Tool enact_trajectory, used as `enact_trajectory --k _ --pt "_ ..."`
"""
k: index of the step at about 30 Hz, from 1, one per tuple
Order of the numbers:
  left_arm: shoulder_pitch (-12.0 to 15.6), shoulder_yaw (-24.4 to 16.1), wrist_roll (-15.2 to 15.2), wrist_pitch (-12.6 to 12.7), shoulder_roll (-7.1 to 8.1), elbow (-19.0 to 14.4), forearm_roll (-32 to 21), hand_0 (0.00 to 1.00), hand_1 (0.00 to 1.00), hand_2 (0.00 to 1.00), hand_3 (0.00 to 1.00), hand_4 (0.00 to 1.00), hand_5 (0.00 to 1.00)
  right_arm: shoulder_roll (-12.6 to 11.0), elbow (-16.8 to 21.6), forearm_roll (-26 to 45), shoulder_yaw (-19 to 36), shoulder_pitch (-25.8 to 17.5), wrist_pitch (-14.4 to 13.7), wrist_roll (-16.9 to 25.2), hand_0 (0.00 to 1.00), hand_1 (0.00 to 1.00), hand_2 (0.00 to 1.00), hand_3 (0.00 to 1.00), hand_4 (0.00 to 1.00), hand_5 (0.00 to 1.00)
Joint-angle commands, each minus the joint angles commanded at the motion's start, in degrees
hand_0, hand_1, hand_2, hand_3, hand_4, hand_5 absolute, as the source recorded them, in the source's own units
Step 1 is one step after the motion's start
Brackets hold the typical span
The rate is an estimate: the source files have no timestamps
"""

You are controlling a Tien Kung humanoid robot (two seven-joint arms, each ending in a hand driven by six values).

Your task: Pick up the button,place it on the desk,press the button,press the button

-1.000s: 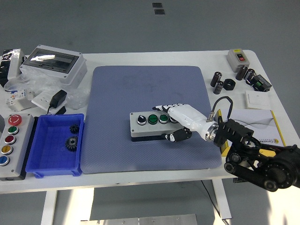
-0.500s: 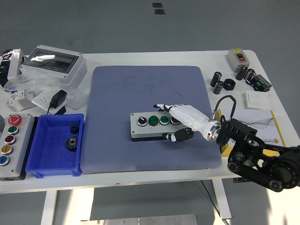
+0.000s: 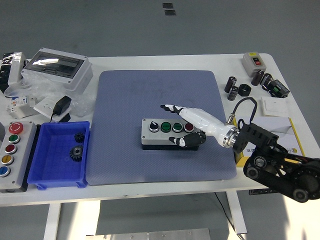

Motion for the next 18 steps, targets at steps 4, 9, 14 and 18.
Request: enact_trajectory --k 4,9,14,18 --pt "0.11 0.4 -0.04 0.0 -0.1 0.0 -0.41 0.626 0.576 0.509 0.572 0.566 0.136 -0.8 1.57 0.61 1.77 -1.4 0.13 0.28 0.886 0.95 0.968 0.998 0.667 0.052" --pt "0.42 0.64 -0.06 0.07 -0.2 0.0 -0.94 0.626 0.574 0.506 0.571 0.563 0.133 -5.88 8.49 6.75 8.22 -5.45 2.2 0.53 0.915 0.966 0.988 0.998 0.685 0.053" --pt "0.92 0.6 0.11 0.19 -0.25 0.0 -1.39 0.626 0.574 0.506 0.572 0.563 0.129 -11.56 15.98 13.38 16.1 -8.62 3.06 -1.38 0.946 0.979 0.993 0.998 0.705 0.067" --pt "1.07 0.8 0.16 0.25 -0.23 0.0 -1.84 0.626 0.573 0.505 0.572 0.559 0.121 -15.01 19.72 10.02 19.94 -8.1 8.31 -7.27 0.952 0.979 0.988 0.998 0.704 0.077"
